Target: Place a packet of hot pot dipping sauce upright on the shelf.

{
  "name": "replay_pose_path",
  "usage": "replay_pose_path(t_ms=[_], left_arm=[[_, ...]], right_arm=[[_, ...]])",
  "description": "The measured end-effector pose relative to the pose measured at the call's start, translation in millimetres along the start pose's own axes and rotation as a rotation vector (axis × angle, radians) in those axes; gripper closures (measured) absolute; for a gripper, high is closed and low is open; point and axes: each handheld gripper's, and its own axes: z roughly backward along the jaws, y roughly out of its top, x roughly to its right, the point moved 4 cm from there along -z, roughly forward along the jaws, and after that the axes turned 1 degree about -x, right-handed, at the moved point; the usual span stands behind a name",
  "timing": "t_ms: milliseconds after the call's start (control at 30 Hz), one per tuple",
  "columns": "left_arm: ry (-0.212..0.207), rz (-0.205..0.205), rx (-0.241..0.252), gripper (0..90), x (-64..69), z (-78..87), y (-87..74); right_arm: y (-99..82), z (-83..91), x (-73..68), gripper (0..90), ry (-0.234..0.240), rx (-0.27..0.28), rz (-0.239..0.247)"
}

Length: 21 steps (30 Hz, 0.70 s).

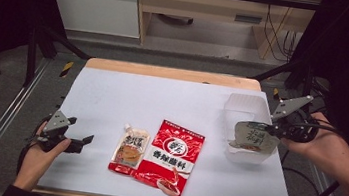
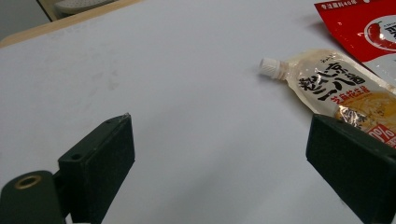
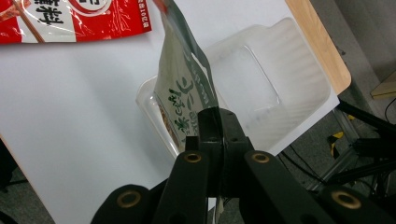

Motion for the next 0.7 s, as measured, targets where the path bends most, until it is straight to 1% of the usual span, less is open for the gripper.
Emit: replay_pose_path(t_ms=[167, 367, 500, 533, 567, 700], left_arm=[[0.0, -0.01, -0.006, 7.8, 1.9, -0.9, 0.0], [-0.001, -0.015, -0.013, 7.9, 2.3, -2.2, -0.8], [-0.002, -0.018, -0.014, 7.9, 2.9, -2.3, -0.8], [-0.001, -0.019, -0.014, 7.9, 2.9, -2.3, -0.7], [-0.001, -0.019, -0.014, 7.9, 3.0, -2.4, -0.8], [-0.001, -0.019, -0.017, 8.0, 2.8, -3.0, -1.4]], right_arm=[[-5.4, -4.3, 1.6, 90.0, 0.011, 0.006, -0.018], [-9.6, -10.2, 0.7, 90.0, 0.022, 0.001, -0.014], [-12.0, -16.5, -0.3, 90.0, 0.029, 0.004, -0.03], [-12.7, -18.3, -0.1, 90.0, 0.032, 0.001, -0.027], [-13.9, -22.0, -0.7, 90.0, 0.037, -0.003, -0.032], [-15.2, -26.5, -1.3, 90.0, 0.045, -0.002, -0.041]])
